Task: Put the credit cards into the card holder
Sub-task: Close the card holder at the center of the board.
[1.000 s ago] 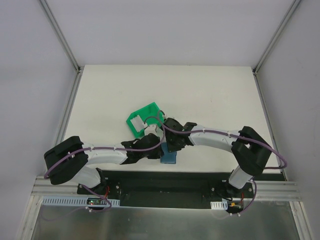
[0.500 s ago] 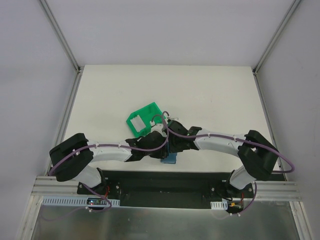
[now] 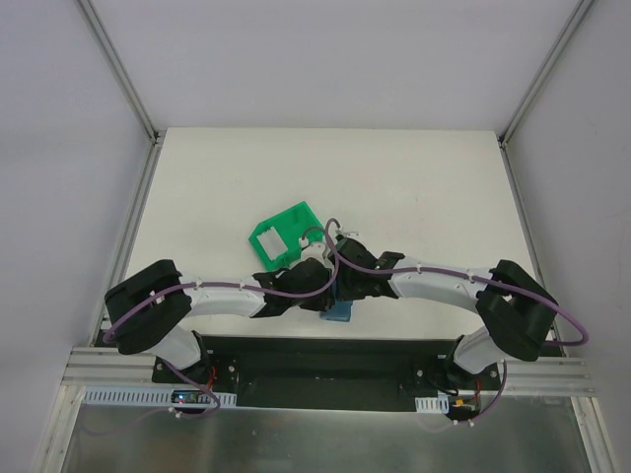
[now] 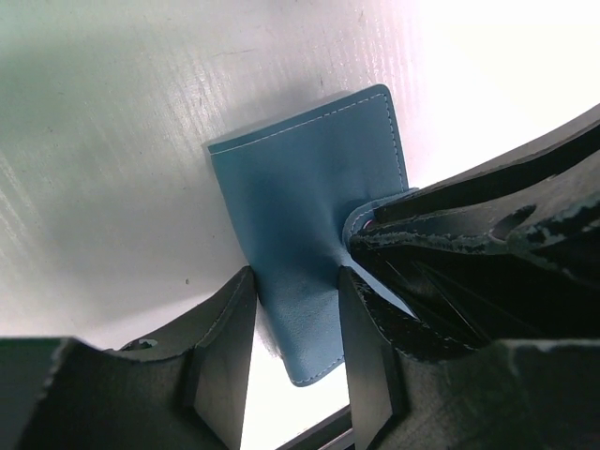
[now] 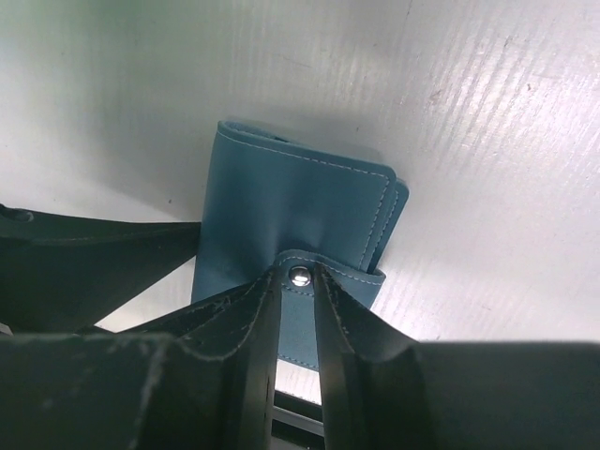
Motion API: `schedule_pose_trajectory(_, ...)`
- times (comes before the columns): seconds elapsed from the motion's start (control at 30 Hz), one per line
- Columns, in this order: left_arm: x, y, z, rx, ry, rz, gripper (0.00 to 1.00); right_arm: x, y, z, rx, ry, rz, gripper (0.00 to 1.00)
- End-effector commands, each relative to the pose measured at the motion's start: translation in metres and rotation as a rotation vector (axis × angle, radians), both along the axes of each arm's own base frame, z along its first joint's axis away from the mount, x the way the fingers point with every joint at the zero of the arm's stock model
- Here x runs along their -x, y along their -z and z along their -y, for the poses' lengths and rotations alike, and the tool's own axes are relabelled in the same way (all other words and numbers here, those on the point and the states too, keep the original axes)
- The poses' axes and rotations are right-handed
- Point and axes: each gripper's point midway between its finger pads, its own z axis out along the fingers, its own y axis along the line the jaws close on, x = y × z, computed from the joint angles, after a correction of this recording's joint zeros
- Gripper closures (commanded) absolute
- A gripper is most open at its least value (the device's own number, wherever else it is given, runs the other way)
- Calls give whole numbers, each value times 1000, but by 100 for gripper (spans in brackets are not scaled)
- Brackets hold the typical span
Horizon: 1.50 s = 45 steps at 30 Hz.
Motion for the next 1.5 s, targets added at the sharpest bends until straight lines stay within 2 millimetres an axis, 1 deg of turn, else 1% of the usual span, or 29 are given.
schedule_pose_trajectory(0.0,12,6,10,0,34,-27,64,-1,17,30,145,32,9,76)
schedule_pose_trajectory(0.13,11,1,8,11,21,-18,64,8,34,43,201,33,-23,75)
schedule_pose_trajectory(0.23,9,-1,6,29,0,-8,63,12,39,46,210,35,-35,74)
schedule_pose_trajectory(0.3,9,-3,6,40,-2,-2,63,15,38,42,192,16,-52,72)
schedule_pose_trajectory(0.43,9,-4,5,44,-4,-2,63,17,29,31,127,-2,-50,68)
schedule_pose_trajectory(0.47,10,-2,4,40,-6,-4,63,16,26,32,131,-3,-43,67)
schedule_pose_trajectory(0.5,10,-2,4,40,-6,-4,63,14,24,32,136,-3,-33,64)
schedule_pose_trajectory(0.53,10,-3,5,45,-6,-4,63,13,23,36,156,2,-25,60)
schedule_pose_trajectory(0.57,10,-3,5,43,-5,-3,63,11,22,37,167,-6,-18,59)
schedule_pose_trajectory(0.73,9,-5,7,52,0,-1,63,6,19,43,230,-24,-4,61)
schedule_pose_trajectory(0.8,9,-6,7,52,-1,1,63,5,19,46,261,-21,-5,63)
schedule_pose_trajectory(0.93,9,-7,6,54,-1,7,63,9,25,55,352,-35,-12,64)
schedule_pose_trajectory(1.03,9,-8,5,55,1,11,63,14,30,59,387,-49,-27,66)
schedule_pose_trajectory(1.13,8,-9,5,58,-3,16,63,16,31,60,405,-58,-21,67)
schedule_pose_trajectory(1.23,8,-10,3,60,-8,19,63,16,27,58,395,-76,-15,69)
schedule_pose_trajectory(1.33,8,-11,1,62,-13,23,63,13,19,51,346,-83,6,69)
schedule_pose_trajectory(1.47,7,-12,-3,65,-35,28,63,8,5,39,236,-50,60,68)
